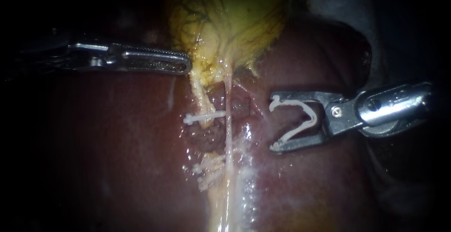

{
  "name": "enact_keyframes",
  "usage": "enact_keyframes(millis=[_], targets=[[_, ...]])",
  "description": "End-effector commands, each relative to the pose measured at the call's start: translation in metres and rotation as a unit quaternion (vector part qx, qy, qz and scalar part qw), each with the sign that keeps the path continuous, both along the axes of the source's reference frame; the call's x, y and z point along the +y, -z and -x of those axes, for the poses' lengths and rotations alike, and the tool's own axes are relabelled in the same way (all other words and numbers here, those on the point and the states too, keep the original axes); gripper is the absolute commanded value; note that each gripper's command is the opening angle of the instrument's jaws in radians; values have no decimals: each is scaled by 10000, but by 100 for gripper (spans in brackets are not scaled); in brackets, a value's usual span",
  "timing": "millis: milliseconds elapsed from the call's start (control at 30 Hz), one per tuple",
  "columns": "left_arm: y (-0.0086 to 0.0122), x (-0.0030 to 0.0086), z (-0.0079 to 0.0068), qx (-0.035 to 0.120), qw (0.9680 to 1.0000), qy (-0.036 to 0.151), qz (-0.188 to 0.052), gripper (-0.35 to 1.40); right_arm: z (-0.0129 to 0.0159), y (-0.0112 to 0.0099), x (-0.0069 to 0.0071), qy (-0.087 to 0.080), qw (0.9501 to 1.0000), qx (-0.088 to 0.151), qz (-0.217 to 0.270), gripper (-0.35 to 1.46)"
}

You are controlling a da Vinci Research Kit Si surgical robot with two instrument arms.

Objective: Clipping first clip right tube

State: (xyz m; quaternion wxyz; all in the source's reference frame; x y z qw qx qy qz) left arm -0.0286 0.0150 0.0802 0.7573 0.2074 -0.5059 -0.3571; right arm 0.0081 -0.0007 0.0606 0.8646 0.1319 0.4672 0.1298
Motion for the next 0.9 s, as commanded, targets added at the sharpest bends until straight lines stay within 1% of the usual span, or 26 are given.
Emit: enact_keyframes(millis=[33, 167, 300, 367, 433, 500, 533, 633, 700, 767, 800, 833, 867, 900], targets=[[1, 0, 0, -2, 10000, -3, 0, -35, 0, 0, 0, 1, 10000, -1, -1, 60], [5, 3, -3, -12, 10000, -14, -15, -35, 0, -1, -1, 3, 10000, 0, 0, 60], [17, 7, -11, -41, 10000, -46, -56, -35, 0, -1, -1, 4, 10000, 0, 2, 60], [29, 11, -18, -33, 10000, -29, -75, -35, 0, -1, -1, 5, 10000, 1, 3, 60], [45, 17, -27, -43, 9999, 63, -74, -35, 0, -1, -2, 4, 10000, 0, 3, 60], [60, 23, -34, -76, 9999, 129, 9, -35, 0, -1, -2, 5, 10000, 0, 3, 60], [70, 28, -38, -79, 9998, 156, 87, -35, 0, -1, -2, 5, 10000, 0, 3, 60], [88, 36, -45, -109, 9996, 209, 183, -35, 0, -1, -2, 4, 10000, 0, 3, 60], [93, 36, -47, -113, 9995, 229, 179, -35, 0, -1, -1, 3, 10000, -1, 3, 60], [92, 35, -48, -110, 9995, 232, 184, -35, -2, -1, -1, 10, 10000, 4, -5, 60], [91, 34, -48, -109, 9995, 233, 189, -35, -2, -2, -1, 49, 10000, 31, -37, 60], [90, 33, -48, -107, 9995, 234, 193, -35, -3, -2, 0, 132, 9998, 86, -101, 58], [89, 32, -47, -106, 9995, 235, 197, -35, -3, -3, 0, 240, 9994, 158, -180, 55], [88, 32, -47, -105, 9995, 236, 198, -35, -4, -4, 0, 444, 9982, 288, -282, 52]])
